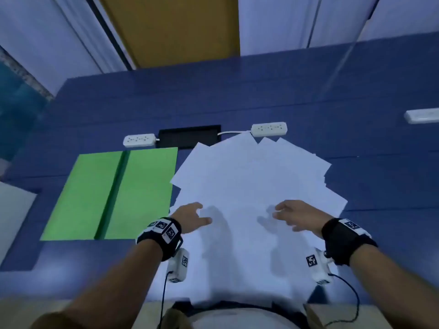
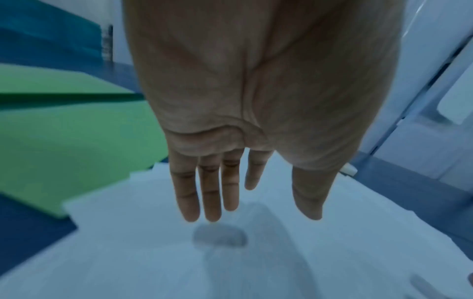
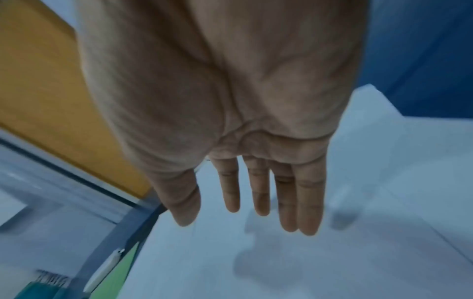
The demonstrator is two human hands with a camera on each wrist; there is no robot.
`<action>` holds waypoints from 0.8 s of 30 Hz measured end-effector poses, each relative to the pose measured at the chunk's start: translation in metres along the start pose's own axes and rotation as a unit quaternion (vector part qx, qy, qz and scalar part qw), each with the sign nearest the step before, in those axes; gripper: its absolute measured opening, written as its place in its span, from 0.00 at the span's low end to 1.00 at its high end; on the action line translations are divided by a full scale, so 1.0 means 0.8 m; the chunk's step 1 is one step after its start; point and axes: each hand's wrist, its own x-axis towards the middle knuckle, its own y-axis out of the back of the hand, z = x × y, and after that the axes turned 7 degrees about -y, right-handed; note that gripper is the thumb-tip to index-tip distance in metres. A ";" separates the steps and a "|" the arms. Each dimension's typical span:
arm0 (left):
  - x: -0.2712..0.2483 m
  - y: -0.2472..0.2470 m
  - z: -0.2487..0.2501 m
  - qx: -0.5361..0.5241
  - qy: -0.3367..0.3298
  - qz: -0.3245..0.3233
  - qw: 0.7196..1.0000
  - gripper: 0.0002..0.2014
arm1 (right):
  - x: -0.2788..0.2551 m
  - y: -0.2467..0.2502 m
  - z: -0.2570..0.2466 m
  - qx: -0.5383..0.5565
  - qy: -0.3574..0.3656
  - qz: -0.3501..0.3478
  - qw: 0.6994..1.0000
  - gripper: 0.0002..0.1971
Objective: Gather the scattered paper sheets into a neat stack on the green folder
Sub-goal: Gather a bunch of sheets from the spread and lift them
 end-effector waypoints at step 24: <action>0.125 -0.072 0.147 -0.101 0.047 0.139 0.984 0.43 | 0.043 -0.006 0.081 0.171 0.000 -0.067 0.983 0.14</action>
